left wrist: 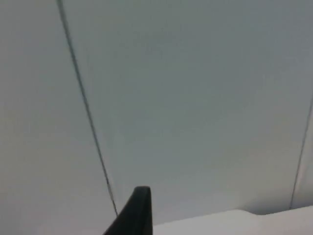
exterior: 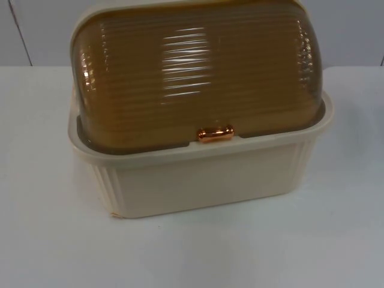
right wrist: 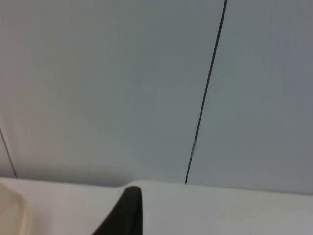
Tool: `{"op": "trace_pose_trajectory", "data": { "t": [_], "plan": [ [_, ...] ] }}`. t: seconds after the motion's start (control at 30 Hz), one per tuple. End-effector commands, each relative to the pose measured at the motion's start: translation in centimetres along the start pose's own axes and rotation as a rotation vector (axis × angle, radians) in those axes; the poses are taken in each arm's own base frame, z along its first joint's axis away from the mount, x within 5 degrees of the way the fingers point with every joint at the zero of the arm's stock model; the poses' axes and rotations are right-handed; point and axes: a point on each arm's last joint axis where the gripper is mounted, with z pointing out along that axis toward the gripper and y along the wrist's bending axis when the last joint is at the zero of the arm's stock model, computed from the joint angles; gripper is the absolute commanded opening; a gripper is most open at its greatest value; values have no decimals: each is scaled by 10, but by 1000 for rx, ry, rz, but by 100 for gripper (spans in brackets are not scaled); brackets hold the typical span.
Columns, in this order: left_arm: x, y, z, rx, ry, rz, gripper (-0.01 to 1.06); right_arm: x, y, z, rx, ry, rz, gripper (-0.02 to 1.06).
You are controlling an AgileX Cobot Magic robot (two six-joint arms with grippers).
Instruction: Open the box lid with the left hand, place the block into the box with the right hand, then close the box lid with the left hand.
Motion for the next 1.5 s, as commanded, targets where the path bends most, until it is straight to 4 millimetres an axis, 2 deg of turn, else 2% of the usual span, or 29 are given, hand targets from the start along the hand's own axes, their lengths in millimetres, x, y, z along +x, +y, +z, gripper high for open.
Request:
{"op": "trace_pose_trajectory", "data": {
  "t": [0.0,0.1,0.13,0.2,0.3,0.33,0.4,0.43,0.47,0.5,0.57,0.6,0.63,0.67,0.7,0.77,0.8,0.9,1.0,1.03,1.17,1.2,1.27,1.4,1.47],
  "plan": [
    [-10,-11,-14,18,-41,53,104,8,1,4,-3,13,-15,105],
    [-18,-22,-32,56,-79,66,104,17,5,-8,-21,27,12,105],
    [-20,-27,-38,71,-88,78,104,14,5,-24,-16,-12,10,105],
    [-22,-30,-44,82,-97,92,104,12,5,-30,-13,-29,9,105],
    [-29,-37,-65,96,-142,63,104,3,4,-69,27,-138,-38,105],
    [-33,-38,-78,89,-172,40,104,0,2,-87,55,-190,-61,105],
    [-35,-39,-84,86,-183,39,104,-1,2,-95,63,-210,-66,105],
    [-37,-41,-96,74,-207,46,104,-2,2,-118,86,-272,-72,105],
    [-39,-44,-109,75,-225,57,104,-2,2,-126,93,-291,-68,105],
    [-40,-48,-122,79,-247,70,104,-1,3,-148,111,-338,-66,105],
    [-43,-57,-161,75,-321,121,104,3,5,-181,127,-419,-65,105],
    [-43,-57,-161,75,-321,121,104,3,5,-181,127,-419,-65,105],
    [-43,-59,-170,73,-340,130,104,5,6,-189,130,-441,-65,105],
    [-43,-63,-185,69,-373,145,104,9,7,-211,140,-503,-66,105],
    [-42,-67,-203,60,-419,161,104,10,8,-219,145,-530,-67,105],
    [-40,-75,-236,36,-503,194,104,17,10,-250,150,-650,-71,105],
    [-40,-75,-236,36,-503,194,104,17,10,-250,150,-650,-71,105],
    [-30,-85,-282,-7,-621,250,104,24,9,-271,101,-727,-57,105],
    [-19,-94,-316,-24,-718,266,104,35,5,-293,49,-808,-48,105],
    [-19,-94,-316,-24,-718,266,104,35,5,-293,49,-808,-48,105],
    [-5,-102,-350,-55,-820,292,104,48,2,-334,66,-957,-48,105],
    [-5,-102,-350,-55,-820,292,104,48,2,-334,66,-957,-48,105],
    [0,-105,-360,-59,-846,302,104,52,1,-350,73,-991,-47,105],
    [12,-111,-379,-42,-899,267,104,60,-1,-368,64,-933,-47,105],
    [16,-112,-385,-47,-913,261,104,62,-1,-372,60,-905,-50,105]
  ]
}}
